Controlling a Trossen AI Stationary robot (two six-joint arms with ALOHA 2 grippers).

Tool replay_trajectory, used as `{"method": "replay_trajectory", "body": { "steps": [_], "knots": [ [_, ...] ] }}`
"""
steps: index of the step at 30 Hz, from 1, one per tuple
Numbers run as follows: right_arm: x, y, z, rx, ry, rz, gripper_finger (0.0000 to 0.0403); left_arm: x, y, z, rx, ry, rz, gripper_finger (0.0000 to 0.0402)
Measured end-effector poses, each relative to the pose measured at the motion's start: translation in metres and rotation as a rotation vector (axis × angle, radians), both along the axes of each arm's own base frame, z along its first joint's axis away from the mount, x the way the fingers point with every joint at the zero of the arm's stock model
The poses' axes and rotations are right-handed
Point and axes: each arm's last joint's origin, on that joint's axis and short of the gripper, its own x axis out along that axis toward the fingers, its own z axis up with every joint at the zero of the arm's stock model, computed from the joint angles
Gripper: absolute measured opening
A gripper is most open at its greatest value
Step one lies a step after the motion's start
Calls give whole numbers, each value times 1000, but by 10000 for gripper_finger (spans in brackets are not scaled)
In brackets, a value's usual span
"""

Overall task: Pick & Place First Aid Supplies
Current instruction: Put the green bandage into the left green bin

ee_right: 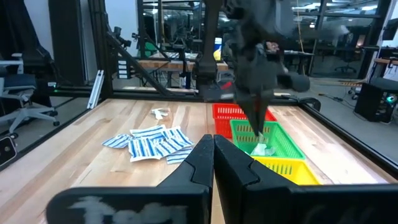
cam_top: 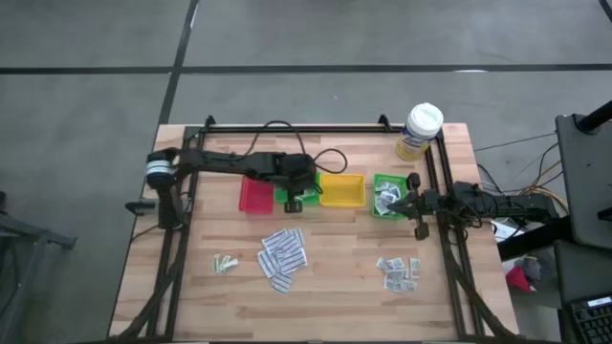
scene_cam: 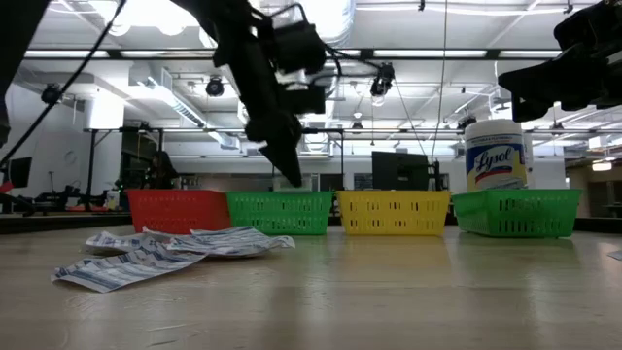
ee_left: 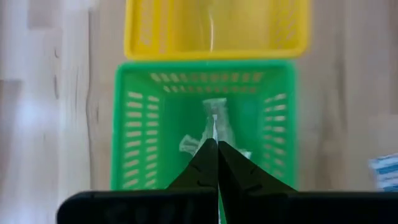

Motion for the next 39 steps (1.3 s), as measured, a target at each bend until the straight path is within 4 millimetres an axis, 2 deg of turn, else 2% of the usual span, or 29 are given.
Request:
{"method": "replay_trajectory", "body": {
  "steps": [5, 11, 39],
  "knots": [
    [0, 0, 0, -1, 0, 0, 8, 10, 16, -7, -53, 31, 0, 0],
    [0, 0, 0, -1, 0, 0, 8, 6, 24, -2, -76, 23, 16, 0],
    [0, 0, 0, -1, 0, 0, 8, 3, 23, -18, -170, 54, 41, 4]
  ]
}}
